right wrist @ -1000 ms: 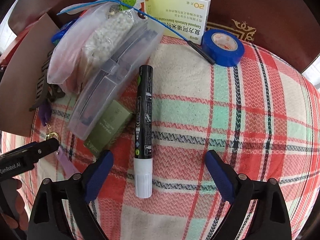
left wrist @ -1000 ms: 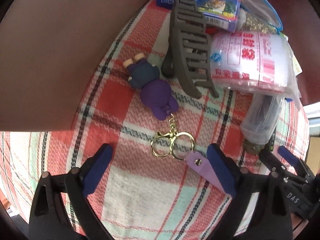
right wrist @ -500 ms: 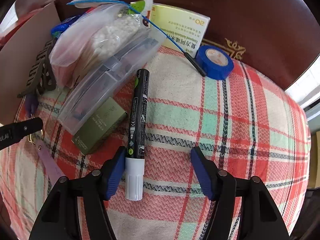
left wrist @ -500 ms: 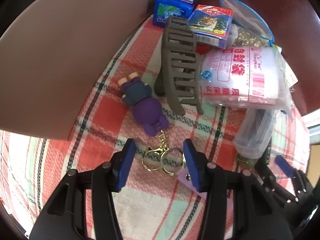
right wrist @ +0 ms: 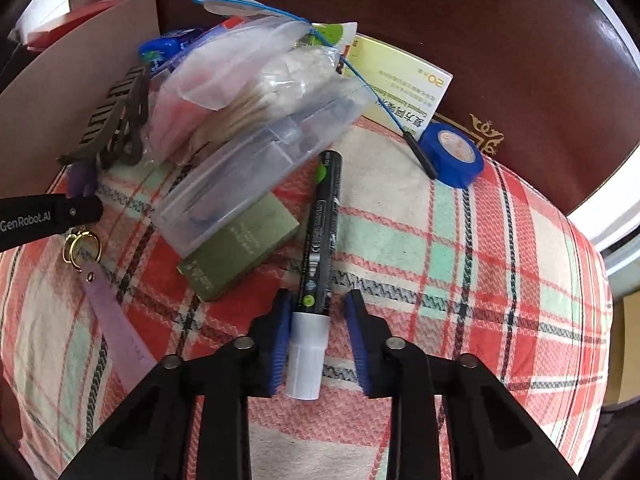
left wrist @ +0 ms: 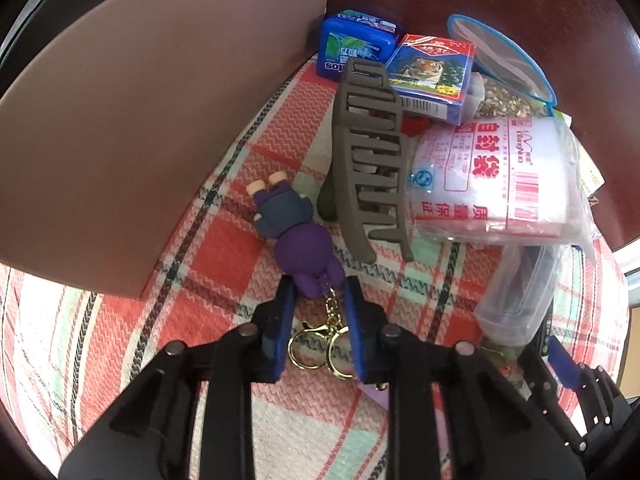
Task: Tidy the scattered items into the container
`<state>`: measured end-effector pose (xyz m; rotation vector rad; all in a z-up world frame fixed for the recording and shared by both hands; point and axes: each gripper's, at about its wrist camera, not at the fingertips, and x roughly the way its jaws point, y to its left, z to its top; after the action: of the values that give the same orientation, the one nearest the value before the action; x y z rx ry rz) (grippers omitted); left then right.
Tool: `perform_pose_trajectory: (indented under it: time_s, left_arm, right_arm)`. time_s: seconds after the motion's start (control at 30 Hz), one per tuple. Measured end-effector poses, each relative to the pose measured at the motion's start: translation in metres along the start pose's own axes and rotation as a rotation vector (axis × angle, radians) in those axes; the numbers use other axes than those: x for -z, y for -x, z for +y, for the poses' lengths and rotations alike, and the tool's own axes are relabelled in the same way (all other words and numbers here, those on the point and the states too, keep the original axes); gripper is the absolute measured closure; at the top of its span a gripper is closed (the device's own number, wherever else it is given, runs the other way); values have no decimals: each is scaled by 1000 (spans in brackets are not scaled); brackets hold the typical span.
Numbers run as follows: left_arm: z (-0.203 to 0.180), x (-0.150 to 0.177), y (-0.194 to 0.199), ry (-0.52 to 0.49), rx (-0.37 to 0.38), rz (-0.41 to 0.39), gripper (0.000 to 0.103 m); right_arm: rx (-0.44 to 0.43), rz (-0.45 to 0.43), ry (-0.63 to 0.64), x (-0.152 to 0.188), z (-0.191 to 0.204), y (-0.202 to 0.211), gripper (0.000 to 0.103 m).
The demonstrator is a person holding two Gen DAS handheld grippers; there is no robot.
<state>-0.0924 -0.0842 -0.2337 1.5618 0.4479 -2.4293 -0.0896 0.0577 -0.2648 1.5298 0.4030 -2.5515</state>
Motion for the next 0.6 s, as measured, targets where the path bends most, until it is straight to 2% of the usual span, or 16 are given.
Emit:
perform_pose_trajectory:
  time_s: [0.13,0.3,0.6]
  left_arm:
    - [-4,1,4,-12,-16,-10,80]
    - [-7,2,11,-13,-27,-19,81]
    - [-2,5,35,25,3,-29,81]
  right_arm:
    - [-17,0,-30,-6,-1,0,83]
    - [-30,-12,-49,-13,2,3,84]
    - [-34,-37,-66,-30,10,17,84]
